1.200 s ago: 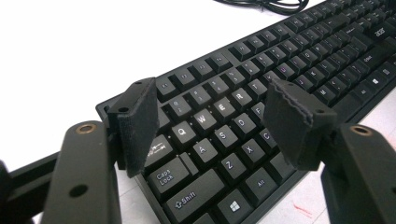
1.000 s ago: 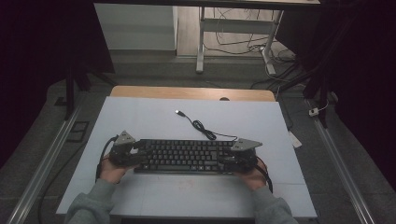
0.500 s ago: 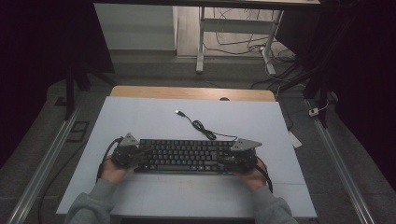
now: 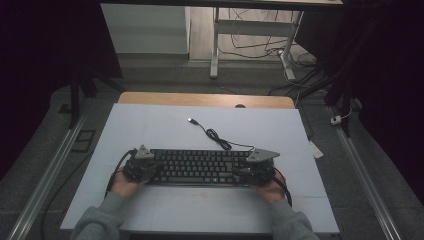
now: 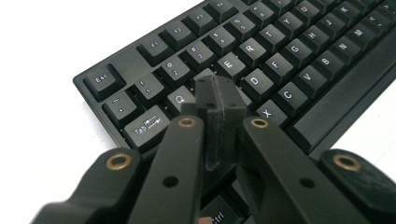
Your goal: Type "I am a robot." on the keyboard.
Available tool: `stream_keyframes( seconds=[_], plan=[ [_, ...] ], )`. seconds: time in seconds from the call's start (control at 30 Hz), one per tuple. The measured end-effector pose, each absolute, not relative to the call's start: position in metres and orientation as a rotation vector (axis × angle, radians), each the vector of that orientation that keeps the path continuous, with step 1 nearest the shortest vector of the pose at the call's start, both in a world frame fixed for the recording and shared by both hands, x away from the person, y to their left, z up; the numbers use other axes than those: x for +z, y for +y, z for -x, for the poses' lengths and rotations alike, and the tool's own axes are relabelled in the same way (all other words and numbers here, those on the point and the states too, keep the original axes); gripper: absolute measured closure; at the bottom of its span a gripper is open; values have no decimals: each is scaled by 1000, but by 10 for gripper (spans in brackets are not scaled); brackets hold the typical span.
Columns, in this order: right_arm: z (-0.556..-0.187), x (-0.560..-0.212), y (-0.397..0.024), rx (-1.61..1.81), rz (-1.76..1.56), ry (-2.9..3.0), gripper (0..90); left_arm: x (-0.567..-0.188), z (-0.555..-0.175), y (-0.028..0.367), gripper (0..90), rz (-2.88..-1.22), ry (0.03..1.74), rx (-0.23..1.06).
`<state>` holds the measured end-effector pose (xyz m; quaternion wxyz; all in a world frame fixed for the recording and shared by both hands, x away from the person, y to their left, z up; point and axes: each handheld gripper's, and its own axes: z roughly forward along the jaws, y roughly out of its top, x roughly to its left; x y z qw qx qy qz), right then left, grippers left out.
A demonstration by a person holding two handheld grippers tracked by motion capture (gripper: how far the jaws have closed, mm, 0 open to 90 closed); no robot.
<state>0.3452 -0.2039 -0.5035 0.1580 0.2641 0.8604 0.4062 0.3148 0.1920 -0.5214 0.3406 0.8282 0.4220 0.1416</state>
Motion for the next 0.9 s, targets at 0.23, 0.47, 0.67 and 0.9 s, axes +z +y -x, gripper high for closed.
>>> stream_keyframes(
  seconds=[0.23,0.47,0.67,0.9],
  plan=[
    [-345,-504,-203,1158,-752,2463,506,-523,-315,191,881,-2159,1100,372],
    [-345,-504,-203,1155,-750,2463,505,-525,-316,189,882,-2167,1104,376],
    [-345,-504,-204,1157,-751,2459,505,-517,-312,193,881,-2088,1085,388],
    [-345,-504,-204,1159,-747,2461,504,-509,-310,205,814,-2012,1108,403]
  ],
)
